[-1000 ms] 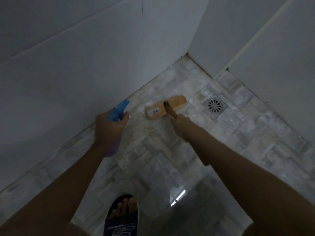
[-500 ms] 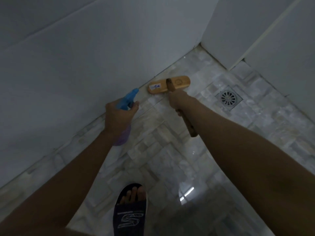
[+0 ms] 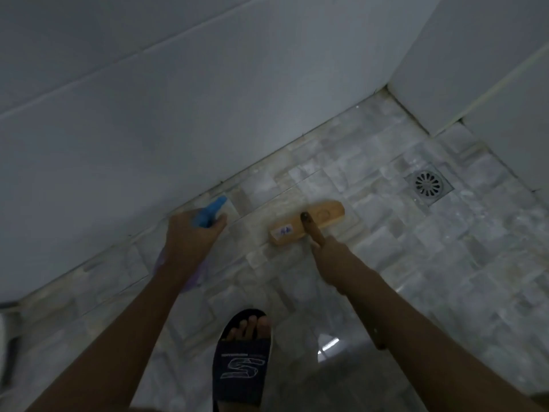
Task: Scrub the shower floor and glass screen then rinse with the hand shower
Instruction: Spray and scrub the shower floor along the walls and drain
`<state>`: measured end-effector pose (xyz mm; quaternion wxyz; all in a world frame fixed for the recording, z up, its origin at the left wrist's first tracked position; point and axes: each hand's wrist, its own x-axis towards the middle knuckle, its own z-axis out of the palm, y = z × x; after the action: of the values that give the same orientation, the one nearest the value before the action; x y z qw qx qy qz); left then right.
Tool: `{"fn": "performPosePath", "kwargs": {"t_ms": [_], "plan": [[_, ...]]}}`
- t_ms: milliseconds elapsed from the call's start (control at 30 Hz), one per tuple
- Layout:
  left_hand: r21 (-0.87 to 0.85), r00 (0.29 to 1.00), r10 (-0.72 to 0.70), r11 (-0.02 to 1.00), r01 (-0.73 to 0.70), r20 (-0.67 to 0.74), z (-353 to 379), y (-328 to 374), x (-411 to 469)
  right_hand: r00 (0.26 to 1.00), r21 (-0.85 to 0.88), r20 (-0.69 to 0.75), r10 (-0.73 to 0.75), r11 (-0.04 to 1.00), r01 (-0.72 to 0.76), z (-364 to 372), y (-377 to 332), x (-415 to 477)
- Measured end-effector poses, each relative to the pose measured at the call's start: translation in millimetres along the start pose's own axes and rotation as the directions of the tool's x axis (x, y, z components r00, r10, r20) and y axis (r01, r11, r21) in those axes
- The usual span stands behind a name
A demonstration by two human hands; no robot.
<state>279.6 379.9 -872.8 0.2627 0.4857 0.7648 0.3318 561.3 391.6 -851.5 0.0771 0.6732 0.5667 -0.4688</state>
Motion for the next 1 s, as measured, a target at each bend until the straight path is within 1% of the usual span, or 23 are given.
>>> {"fn": "performPosePath", "kwargs": {"t_ms": [67,167,267,333,400,500,567,667,767,833,900,933,1000], "plan": [[-0.039,0.999,0.012,0.999,-0.013,-0.041,-4,0,3,0.998,-0.005,-0.011,-0.065,0.998,0.065,-3,-32,25],[-0.047,0.996,0.049,0.998,-0.053,-0.078,-9,-4,7,0.998,0.055,-0.020,-0.054,0.997,0.055,-1,-87,68],[-0.040,0.988,0.007,0.999,-0.013,-0.152,-12,-7,9,0.998,0.042,-0.045,-0.040,0.998,0.042,1,-111,81],[-0.058,0.983,0.000,0.998,-0.011,-0.183,-14,-8,8,0.999,0.036,-0.036,-0.041,0.998,0.043,4,-95,67],[-0.083,0.985,0.040,0.995,-0.054,-0.167,-13,-6,3,0.999,-0.013,-0.012,-0.053,0.999,0.053,11,-65,39],[-0.059,0.987,0.110,0.991,-0.117,-0.120,-8,-2,-12,0.999,-0.043,0.016,0.048,0.998,-0.047,23,-24,7],[0.002,0.983,0.162,0.987,-0.163,-0.089,-4,0,-21,0.999,-0.069,0.010,0.047,0.997,-0.046,25,-27,4],[0.109,0.973,0.227,0.969,-0.222,-0.037,-1,1,-26,0.999,-0.078,0.019,-0.049,0.996,0.050,18,-68,28],[0.116,0.981,0.190,0.976,-0.184,-0.046,1,7,-23,0.993,-0.086,0.003,-0.119,0.989,0.119,5,-119,69],[0.107,0.987,0.145,0.985,-0.136,-0.076,1,7,-21,0.991,-0.116,0.020,-0.131,0.984,0.133,-1,-132,90],[0.100,0.989,0.102,0.991,-0.091,-0.110,-1,6,-16,0.989,-0.114,0.033,-0.143,0.983,0.146,-4,-122,90],[0.085,0.988,0.100,0.992,-0.090,-0.121,-3,5,-14,0.987,-0.105,0.020,-0.160,0.981,0.161,-2,-111,83],[0.053,0.983,0.111,0.993,-0.104,-0.144,-7,3,-10,0.991,-0.112,0.015,-0.136,0.984,0.136,4,-77,54]]}}
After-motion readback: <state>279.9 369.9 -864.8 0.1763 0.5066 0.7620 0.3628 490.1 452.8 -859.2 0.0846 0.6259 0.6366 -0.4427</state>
